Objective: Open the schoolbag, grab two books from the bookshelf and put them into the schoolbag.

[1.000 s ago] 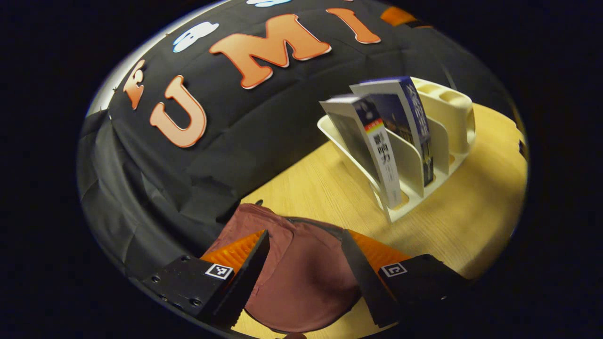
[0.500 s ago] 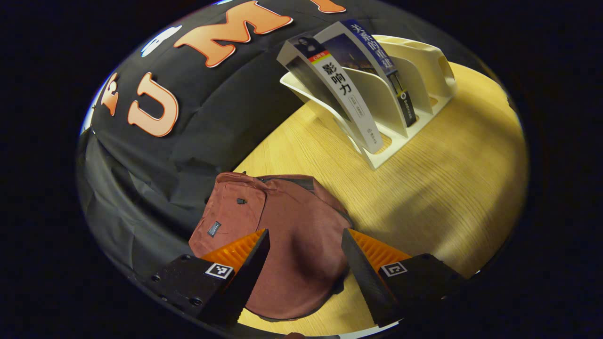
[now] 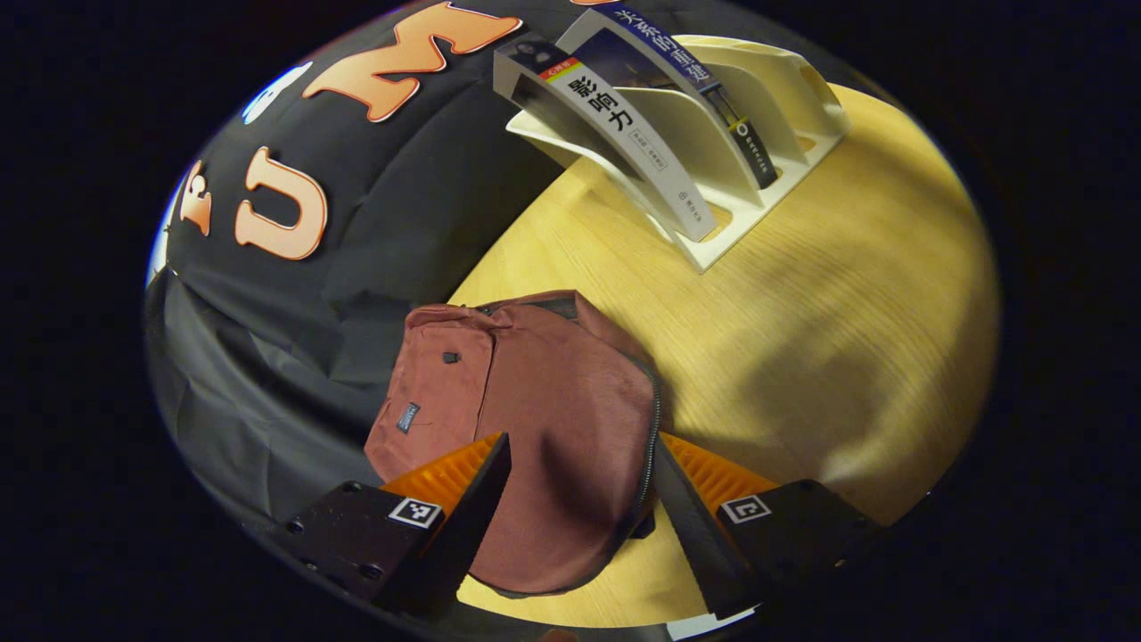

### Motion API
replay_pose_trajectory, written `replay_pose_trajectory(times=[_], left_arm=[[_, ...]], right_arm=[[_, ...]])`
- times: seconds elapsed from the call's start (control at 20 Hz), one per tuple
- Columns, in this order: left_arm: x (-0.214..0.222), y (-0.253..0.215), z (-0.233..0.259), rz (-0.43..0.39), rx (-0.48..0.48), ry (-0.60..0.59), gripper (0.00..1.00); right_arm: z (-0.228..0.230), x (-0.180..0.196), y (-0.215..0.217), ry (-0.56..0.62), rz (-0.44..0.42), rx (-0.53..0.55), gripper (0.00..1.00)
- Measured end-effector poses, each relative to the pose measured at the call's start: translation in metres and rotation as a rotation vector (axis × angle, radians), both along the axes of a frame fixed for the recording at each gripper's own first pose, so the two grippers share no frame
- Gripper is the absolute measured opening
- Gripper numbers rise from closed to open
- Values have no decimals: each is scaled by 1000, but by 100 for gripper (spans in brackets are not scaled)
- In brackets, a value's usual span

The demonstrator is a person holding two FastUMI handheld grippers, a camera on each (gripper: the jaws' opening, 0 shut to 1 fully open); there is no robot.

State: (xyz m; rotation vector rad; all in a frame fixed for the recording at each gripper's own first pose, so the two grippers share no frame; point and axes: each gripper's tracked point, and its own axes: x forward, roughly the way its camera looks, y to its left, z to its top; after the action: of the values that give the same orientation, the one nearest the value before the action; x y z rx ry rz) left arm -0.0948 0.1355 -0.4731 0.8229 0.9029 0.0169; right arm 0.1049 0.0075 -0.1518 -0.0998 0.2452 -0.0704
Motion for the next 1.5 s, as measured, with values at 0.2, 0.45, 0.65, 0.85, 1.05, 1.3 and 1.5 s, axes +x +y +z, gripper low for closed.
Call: replay_pose_trajectory(times=[0.2,0.45,0.65,0.85,1.05,1.3,1.5], left_arm=[[7,-2,25,-39,70,-107,96],[4,22,0,23,182,-108,97],[5,12,-1,-56,244,-159,96],[13,11,13,-105,285,-181,95],[27,24,47,-95,297,-243,95],[42,62,15,-23,287,-143,95],[52,68,19,-17,196,-124,90]], right_arm=[[3,0,0,-8,-10,-2,94],[8,-1,2,-18,-8,-5,94],[11,-7,6,-22,5,-40,94],[12,-10,9,-21,11,-51,94],[14,-10,9,-28,6,-50,94],[16,-10,17,-36,15,-46,94],[18,-11,23,-36,23,-56,94]])
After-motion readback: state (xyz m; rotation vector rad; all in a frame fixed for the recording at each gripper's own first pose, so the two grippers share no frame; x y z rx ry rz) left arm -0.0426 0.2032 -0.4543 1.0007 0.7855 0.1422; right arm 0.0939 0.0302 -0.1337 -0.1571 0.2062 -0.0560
